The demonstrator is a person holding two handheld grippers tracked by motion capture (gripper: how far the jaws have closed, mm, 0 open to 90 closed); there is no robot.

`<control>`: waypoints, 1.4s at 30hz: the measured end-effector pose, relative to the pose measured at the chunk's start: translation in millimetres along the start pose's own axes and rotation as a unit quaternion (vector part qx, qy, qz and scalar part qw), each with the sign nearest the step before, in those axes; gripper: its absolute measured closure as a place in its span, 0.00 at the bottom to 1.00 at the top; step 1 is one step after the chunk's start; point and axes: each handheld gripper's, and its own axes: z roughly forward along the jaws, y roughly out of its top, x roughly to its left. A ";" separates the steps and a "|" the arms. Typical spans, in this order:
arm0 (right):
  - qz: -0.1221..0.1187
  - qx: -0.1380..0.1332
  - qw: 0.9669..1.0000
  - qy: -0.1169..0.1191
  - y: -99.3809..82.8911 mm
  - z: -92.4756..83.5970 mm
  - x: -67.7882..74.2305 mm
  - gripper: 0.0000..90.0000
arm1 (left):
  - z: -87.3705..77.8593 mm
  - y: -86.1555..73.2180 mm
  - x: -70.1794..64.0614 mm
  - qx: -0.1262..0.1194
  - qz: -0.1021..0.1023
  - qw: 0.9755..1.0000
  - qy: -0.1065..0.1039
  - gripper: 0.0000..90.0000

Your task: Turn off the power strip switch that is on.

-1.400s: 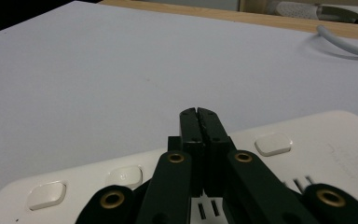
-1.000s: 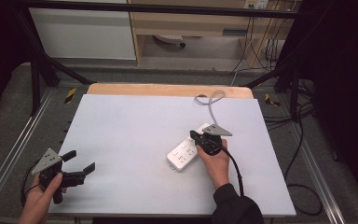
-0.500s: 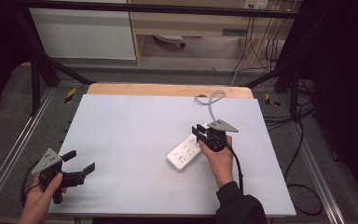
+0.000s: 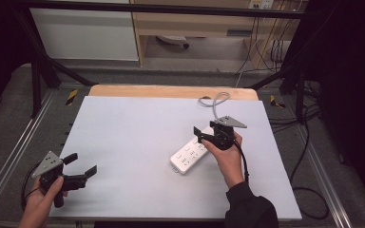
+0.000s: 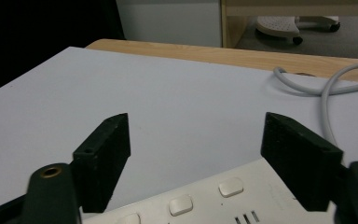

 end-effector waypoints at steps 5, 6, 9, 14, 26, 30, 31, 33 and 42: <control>-0.001 0.007 1.000 -0.006 7.1 -5.2 -1.1 0.07 | 0.0 0.0 -0.1 0.000 0.000 1.000 0.000 0.06; -0.004 0.007 1.000 -0.005 8.2 -6.8 -1.3 0.06 | 0.0 -0.1 -0.1 0.001 0.000 1.000 0.000 0.06; -0.005 0.002 1.000 -0.006 10.9 -12.1 -2.3 0.05 | 0.0 -0.1 0.0 0.001 0.000 1.000 0.000 0.06; -0.010 -0.006 1.000 -0.006 14.3 -22.4 -6.6 0.06 | 0.1 -0.2 -0.1 0.000 -0.001 1.000 0.000 0.06; -0.016 -0.021 0.999 -0.020 16.4 -49.7 -25.5 0.08 | -0.1 -0.2 0.1 0.000 -0.001 1.000 0.001 0.06; -0.019 -0.026 0.999 -0.025 14.1 -58.7 -32.0 0.09 | 0.1 -0.4 -0.2 0.001 -0.001 1.000 0.000 0.06; -0.019 -0.027 0.999 -0.025 13.5 -61.0 -33.4 0.09 | 0.0 -0.4 -0.2 0.001 -0.001 1.000 0.001 0.06; -0.020 -0.029 0.999 -0.027 12.5 -65.5 -36.3 0.09 | -0.1 -0.4 -0.1 0.001 -0.001 1.000 0.001 0.06; -0.015 -0.040 0.998 -0.036 6.6 -85.7 -49.1 0.09 | -0.2 -0.4 -0.1 0.001 -0.001 1.000 0.001 0.06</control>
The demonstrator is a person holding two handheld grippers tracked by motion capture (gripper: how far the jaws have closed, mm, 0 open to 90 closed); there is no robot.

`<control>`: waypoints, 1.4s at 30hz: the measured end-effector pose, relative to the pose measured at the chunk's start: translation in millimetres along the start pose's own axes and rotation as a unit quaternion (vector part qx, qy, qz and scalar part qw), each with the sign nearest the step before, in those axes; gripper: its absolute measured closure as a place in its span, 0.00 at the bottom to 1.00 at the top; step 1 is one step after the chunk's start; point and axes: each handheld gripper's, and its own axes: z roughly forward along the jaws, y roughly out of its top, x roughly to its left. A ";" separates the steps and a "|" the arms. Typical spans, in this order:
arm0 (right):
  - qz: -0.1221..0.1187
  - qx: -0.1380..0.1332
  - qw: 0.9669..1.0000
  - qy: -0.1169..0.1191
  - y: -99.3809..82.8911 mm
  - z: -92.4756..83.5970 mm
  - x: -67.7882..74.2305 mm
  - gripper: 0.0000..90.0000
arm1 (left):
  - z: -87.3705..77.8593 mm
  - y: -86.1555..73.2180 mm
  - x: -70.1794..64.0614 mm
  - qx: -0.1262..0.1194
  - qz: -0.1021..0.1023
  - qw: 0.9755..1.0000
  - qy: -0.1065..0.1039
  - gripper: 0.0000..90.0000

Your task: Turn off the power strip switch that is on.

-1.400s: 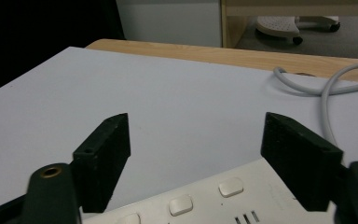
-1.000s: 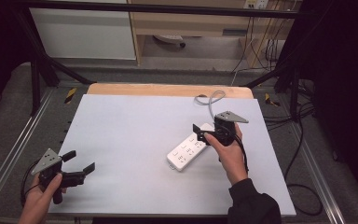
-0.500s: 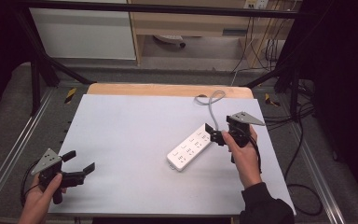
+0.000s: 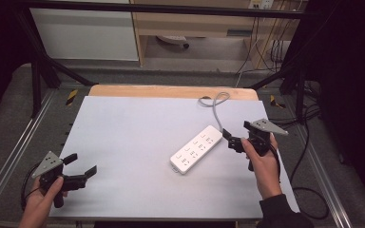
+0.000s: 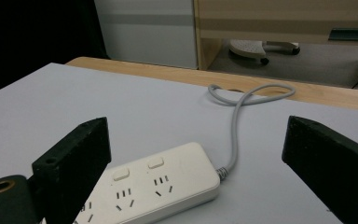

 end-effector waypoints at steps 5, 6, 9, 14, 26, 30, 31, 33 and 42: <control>0.005 -0.007 1.000 -0.006 -3.7 -10.4 -8.2 0.09 | 0.1 0.0 0.0 0.000 0.000 1.000 0.000 0.06; 0.007 -0.008 1.000 -0.007 -4.5 -12.4 -9.4 0.09 | 0.0 0.0 0.0 0.000 0.000 1.000 0.000 0.06; 0.008 -0.012 1.000 -0.010 -7.7 -18.2 -13.6 0.09 | -0.2 0.1 0.1 0.000 0.001 1.000 0.001 0.06; 0.012 -0.016 1.000 -0.018 -14.9 -28.0 -20.6 0.09 | -0.2 0.1 -0.1 0.000 0.001 1.000 0.002 0.06; 0.022 -0.017 0.999 -0.028 -39.3 -47.1 -34.9 0.09 | -0.5 0.1 -0.3 0.000 0.001 1.000 0.002 0.06; 0.027 -0.015 0.999 -0.032 -48.4 -50.8 -39.0 0.09 | -0.6 0.1 -0.3 0.001 0.001 1.000 0.002 0.06; 0.026 -0.014 0.999 -0.034 -50.9 -51.5 -40.3 0.09 | -0.6 0.1 -0.3 0.000 0.001 1.000 0.002 0.06; 0.029 -0.012 0.999 -0.034 -55.8 -52.3 -41.9 0.09 | -0.6 0.1 -0.4 0.000 0.001 1.000 0.002 0.06; 0.036 0.006 0.999 -0.030 -77.2 -50.2 -42.4 0.09 | -0.5 0.1 -0.5 0.000 0.001 1.000 0.001 0.06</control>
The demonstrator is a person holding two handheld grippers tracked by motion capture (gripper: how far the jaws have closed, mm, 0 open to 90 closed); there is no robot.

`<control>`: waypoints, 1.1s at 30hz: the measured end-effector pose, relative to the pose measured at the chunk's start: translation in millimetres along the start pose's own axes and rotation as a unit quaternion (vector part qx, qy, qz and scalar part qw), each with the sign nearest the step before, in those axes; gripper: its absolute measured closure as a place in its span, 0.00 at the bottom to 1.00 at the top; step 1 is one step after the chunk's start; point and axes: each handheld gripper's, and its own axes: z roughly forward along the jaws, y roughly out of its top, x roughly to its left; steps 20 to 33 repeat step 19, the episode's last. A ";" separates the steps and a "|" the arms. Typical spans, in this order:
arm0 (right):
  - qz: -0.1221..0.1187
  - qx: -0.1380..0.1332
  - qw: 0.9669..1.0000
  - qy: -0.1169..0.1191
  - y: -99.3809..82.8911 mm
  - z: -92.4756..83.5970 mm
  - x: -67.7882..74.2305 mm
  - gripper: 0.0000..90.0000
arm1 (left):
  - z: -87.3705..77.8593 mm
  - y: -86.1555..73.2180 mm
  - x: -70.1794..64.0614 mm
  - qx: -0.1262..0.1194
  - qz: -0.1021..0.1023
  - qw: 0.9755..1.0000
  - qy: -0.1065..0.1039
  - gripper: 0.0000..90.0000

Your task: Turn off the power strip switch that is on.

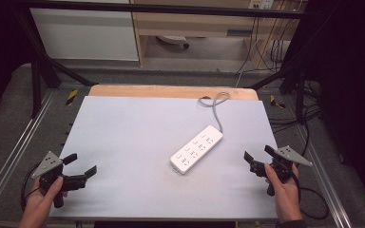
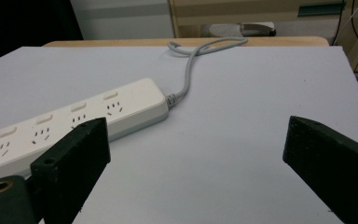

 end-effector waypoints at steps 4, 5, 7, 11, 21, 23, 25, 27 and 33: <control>-0.002 0.014 1.000 0.005 -8.1 4.4 2.6 0.08 | 0.0 -0.1 -0.2 0.000 0.000 1.000 0.000 0.06; -0.002 0.017 1.000 0.006 -9.9 5.8 3.6 0.08 | 0.0 -0.1 -0.2 0.000 0.000 1.000 0.000 0.06; -0.004 0.025 1.000 0.008 -13.1 9.0 5.4 0.08 | -0.1 0.0 -0.3 0.000 0.000 1.000 0.000 0.06; -0.005 0.041 0.999 0.015 -18.8 15.7 9.9 0.07 | 0.0 0.0 -0.4 0.000 0.000 1.000 0.000 0.06; -0.019 0.082 0.996 0.016 -26.5 30.8 17.3 0.06 | 0.9 0.3 -0.8 0.000 0.003 1.000 -0.003 0.06; -0.019 0.082 0.996 0.016 -26.5 30.8 17.3 0.06 | 0.9 0.3 -0.8 0.000 0.003 1.000 -0.003 0.06; -0.019 0.082 0.996 0.016 -26.5 30.8 17.3 0.06 | 0.9 0.3 -0.8 0.000 0.003 1.000 -0.003 0.06; -0.019 0.082 0.996 0.016 -26.5 30.8 17.3 0.06 | 0.9 0.3 -0.8 0.000 0.003 1.000 -0.003 0.06; -0.019 0.082 0.996 0.016 -26.5 30.8 17.3 0.06 | 0.9 0.3 -0.8 0.000 0.003 1.000 -0.003 0.06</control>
